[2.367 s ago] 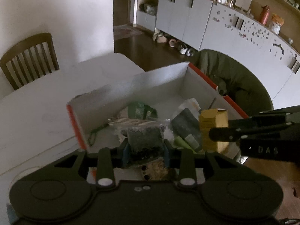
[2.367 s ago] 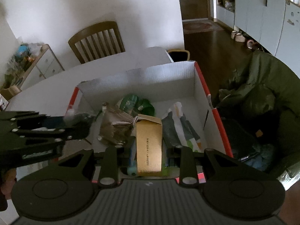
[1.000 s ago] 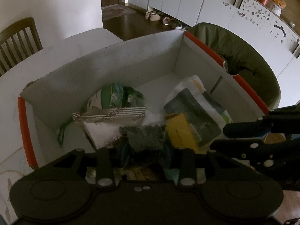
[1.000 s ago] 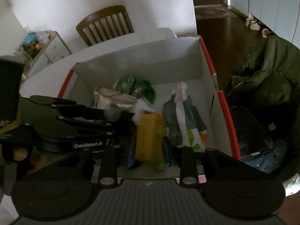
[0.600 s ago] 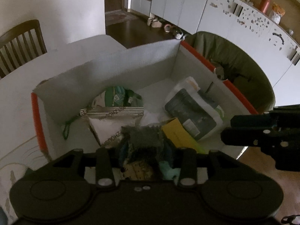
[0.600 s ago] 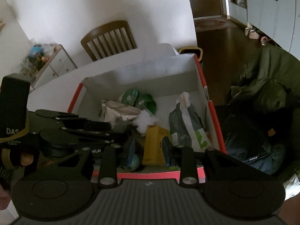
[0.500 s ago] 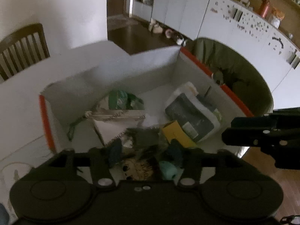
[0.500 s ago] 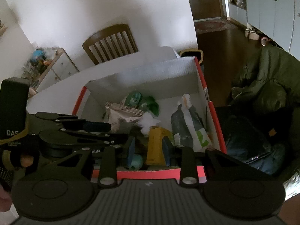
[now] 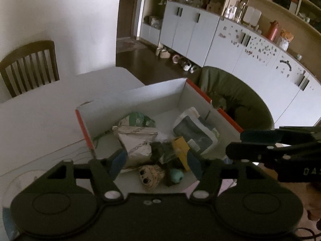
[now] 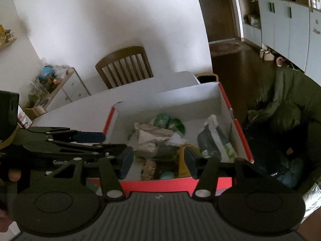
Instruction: Organize objects
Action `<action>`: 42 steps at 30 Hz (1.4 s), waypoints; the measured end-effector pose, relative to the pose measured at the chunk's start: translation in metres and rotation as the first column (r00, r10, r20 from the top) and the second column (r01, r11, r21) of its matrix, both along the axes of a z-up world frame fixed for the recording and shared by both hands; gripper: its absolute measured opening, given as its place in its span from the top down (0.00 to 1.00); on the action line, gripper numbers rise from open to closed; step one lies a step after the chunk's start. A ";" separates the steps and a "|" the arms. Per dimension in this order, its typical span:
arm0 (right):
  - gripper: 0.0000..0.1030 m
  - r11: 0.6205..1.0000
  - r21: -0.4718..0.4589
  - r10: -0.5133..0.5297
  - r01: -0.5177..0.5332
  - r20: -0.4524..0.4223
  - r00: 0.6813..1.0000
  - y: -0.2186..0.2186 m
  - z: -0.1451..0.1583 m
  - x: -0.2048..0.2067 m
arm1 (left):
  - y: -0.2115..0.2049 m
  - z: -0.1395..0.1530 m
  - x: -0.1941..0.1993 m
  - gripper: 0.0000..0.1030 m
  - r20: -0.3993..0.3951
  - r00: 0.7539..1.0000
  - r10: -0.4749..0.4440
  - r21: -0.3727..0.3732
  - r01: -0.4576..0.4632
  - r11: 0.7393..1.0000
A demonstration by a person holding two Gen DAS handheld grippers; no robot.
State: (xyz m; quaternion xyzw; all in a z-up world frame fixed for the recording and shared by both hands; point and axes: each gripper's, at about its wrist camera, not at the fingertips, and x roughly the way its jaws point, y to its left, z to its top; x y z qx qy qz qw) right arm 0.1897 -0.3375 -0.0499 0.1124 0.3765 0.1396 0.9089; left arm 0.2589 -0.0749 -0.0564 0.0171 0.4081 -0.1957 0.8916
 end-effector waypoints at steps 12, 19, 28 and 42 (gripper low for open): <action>0.37 1.000 0.003 -0.031 0.031 0.070 0.997 0.028 0.020 -0.033 | 0.029 0.027 -0.036 0.17 0.099 0.995 -0.008 -0.017 0.010 1.000; 0.20 0.999 0.000 -0.045 0.045 0.115 0.992 0.039 0.027 -0.050 | 0.042 0.031 -0.048 0.03 0.121 0.993 -0.001 -0.036 0.005 0.999; 0.10 0.998 0.005 -0.067 0.067 0.116 0.991 0.045 0.027 -0.063 | 0.051 0.031 -0.060 0.01 0.134 0.991 0.016 -0.042 -0.010 0.999; 0.04 0.994 0.031 -0.105 0.102 0.146 0.984 0.044 0.032 -0.077 | 0.059 0.029 -0.079 0.01 0.119 0.992 0.031 -0.086 -0.021 0.996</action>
